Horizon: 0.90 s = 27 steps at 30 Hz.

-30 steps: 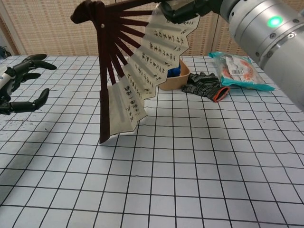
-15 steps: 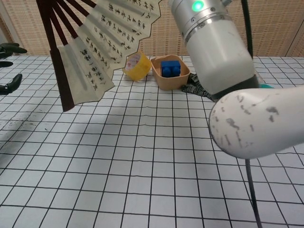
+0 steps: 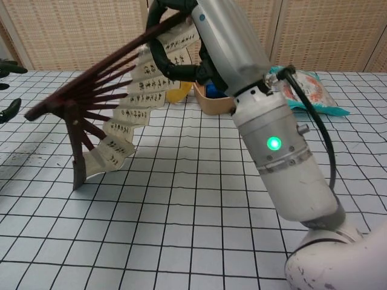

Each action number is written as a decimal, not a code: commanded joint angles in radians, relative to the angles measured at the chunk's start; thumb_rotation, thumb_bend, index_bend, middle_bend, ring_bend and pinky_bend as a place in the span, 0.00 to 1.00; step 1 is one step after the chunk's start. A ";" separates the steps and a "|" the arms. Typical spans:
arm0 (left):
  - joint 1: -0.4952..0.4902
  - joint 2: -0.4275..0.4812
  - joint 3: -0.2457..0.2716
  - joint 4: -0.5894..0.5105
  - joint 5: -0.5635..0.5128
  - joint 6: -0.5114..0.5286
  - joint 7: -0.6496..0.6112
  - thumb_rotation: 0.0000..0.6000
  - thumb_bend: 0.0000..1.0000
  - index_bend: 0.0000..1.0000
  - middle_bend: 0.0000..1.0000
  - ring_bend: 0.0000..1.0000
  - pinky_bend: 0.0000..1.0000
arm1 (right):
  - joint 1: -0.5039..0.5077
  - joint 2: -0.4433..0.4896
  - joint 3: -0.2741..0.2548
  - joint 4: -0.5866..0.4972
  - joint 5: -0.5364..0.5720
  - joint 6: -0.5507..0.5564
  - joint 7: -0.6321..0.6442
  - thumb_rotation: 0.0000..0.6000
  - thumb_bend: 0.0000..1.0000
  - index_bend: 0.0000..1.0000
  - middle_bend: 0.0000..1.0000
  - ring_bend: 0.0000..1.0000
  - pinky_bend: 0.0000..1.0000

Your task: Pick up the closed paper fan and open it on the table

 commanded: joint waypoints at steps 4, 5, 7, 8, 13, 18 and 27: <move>0.009 -0.002 0.009 0.026 0.004 0.010 -0.019 1.00 0.48 0.19 0.03 0.00 0.11 | -0.149 0.018 -0.137 0.124 -0.072 0.098 0.041 1.00 0.68 0.48 0.08 0.00 0.01; 0.009 -0.003 0.010 0.029 0.005 0.009 -0.022 1.00 0.48 0.19 0.03 0.00 0.11 | -0.168 0.029 -0.150 0.125 -0.077 0.104 0.038 1.00 0.68 0.45 0.08 0.00 0.01; 0.009 -0.006 0.014 0.037 0.007 0.006 -0.029 1.00 0.48 0.19 0.03 0.00 0.11 | -0.211 0.059 -0.177 0.121 -0.084 0.114 0.023 1.00 0.68 0.36 0.08 0.00 0.01; 0.009 -0.007 0.016 0.041 0.008 0.004 -0.031 1.00 0.48 0.19 0.03 0.00 0.11 | -0.228 0.073 -0.186 0.119 -0.085 0.120 0.014 1.00 0.68 0.33 0.08 0.00 0.01; 0.008 -0.012 0.020 0.066 0.006 -0.007 -0.048 1.00 0.48 0.19 0.03 0.00 0.10 | -0.318 0.161 -0.239 0.096 -0.087 0.097 -0.062 1.00 0.68 0.20 0.05 0.00 0.01; 0.007 -0.025 0.027 0.101 0.008 -0.012 -0.055 1.00 0.48 0.19 0.03 0.00 0.11 | -0.377 0.246 -0.291 0.001 -0.064 -0.055 -0.155 1.00 0.62 0.02 0.00 0.00 0.00; 0.017 -0.031 0.037 0.129 0.014 0.000 -0.073 1.00 0.48 0.19 0.03 0.00 0.10 | -0.405 0.466 -0.309 -0.373 0.017 -0.300 -0.398 1.00 0.26 0.00 0.00 0.00 0.00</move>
